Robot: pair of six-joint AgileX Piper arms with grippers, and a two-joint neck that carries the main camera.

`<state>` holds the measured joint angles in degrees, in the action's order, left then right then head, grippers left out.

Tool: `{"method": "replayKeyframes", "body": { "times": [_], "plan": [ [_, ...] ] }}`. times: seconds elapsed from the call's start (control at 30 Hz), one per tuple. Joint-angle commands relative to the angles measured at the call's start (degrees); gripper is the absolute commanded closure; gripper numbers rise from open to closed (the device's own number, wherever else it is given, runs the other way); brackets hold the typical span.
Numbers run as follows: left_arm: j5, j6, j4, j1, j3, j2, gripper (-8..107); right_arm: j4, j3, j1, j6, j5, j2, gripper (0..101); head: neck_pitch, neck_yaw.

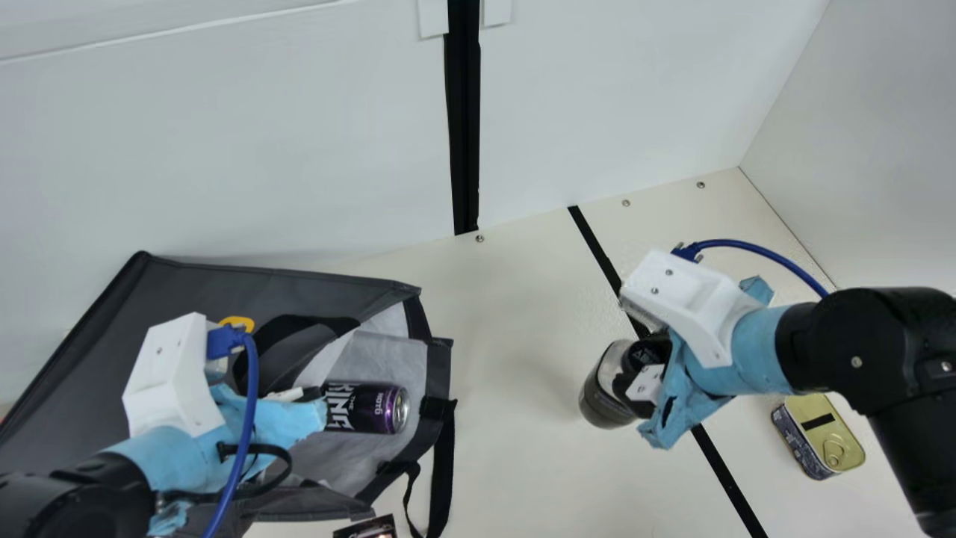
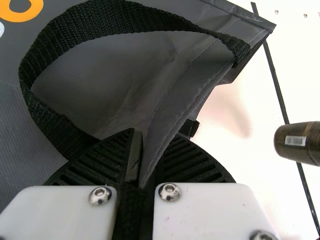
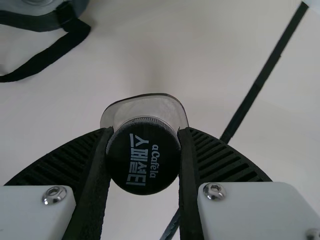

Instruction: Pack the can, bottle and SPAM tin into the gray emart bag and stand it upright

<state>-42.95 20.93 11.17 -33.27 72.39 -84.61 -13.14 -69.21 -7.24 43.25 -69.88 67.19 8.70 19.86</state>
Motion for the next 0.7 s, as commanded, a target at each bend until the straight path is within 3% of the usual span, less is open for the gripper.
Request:
{"method": "replayKeyframes", "body": {
  "times": [0.0,0.37,0.67],
  "plan": [
    [0.0,0.0,0.0,0.0,0.0,0.0,107,-0.26,0.36,1.61,-0.04,-0.02,-0.36,101,1.3,0.14],
    [0.0,0.0,0.0,0.0,0.0,0.0,107,-1.43,1.83,9.33,-1.61,-0.02,-2.0,101,1.3,0.14],
    [0.0,0.0,0.0,0.0,0.0,0.0,107,-3.82,0.58,12.43,-1.8,-0.02,-2.25,101,1.3,0.14]
  ]
}}
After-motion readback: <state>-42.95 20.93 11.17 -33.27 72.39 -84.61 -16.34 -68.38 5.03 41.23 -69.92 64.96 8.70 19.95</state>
